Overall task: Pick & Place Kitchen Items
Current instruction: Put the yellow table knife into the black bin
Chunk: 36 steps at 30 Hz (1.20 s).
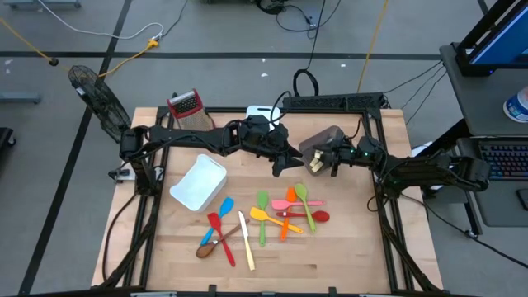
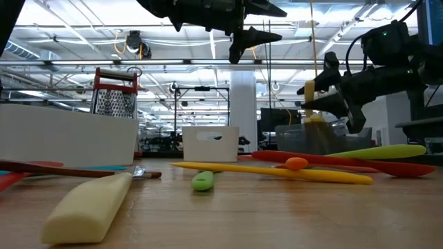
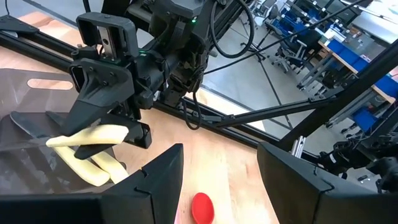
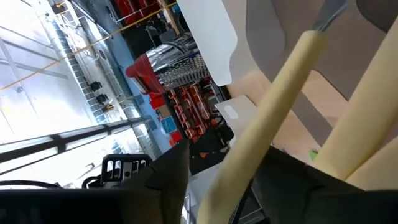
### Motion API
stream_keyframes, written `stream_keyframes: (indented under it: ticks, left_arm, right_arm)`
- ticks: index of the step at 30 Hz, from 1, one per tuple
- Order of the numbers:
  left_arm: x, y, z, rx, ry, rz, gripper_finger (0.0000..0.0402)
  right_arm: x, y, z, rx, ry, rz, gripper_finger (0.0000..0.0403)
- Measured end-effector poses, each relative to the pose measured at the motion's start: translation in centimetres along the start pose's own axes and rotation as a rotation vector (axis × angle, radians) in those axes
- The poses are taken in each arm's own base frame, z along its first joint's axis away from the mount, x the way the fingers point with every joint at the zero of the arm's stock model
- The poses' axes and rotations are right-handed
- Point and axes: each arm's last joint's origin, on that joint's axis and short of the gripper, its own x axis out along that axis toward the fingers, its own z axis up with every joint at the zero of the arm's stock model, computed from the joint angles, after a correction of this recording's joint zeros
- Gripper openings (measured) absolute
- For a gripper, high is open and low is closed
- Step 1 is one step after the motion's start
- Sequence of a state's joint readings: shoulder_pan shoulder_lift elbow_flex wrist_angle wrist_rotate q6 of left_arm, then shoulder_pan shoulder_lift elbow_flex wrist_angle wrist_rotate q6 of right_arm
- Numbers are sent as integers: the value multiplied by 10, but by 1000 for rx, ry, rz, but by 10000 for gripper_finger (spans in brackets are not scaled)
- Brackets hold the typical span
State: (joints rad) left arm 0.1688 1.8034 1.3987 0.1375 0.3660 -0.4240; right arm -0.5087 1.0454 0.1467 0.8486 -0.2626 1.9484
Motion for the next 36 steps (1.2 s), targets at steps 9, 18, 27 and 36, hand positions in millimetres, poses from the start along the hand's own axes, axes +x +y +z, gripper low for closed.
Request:
stream_keyframes:
  ticks: [9,18,27,36]
  left_arm:
    - [0,0,0,-3,0,-1,209]
    - [0,0,0,-25,-1,-3,209]
    - [0,-1,0,-53,0,-5,209]
    - [1,-2,1,-77,-9,-12,209]
  right_arm:
    - [0,8,-3,-20,30,80,211]
    - [6,25,-8,-69,52,138,212]
    - [8,19,-11,-86,90,71,212]
    - [9,14,-18,-83,151,31,212]
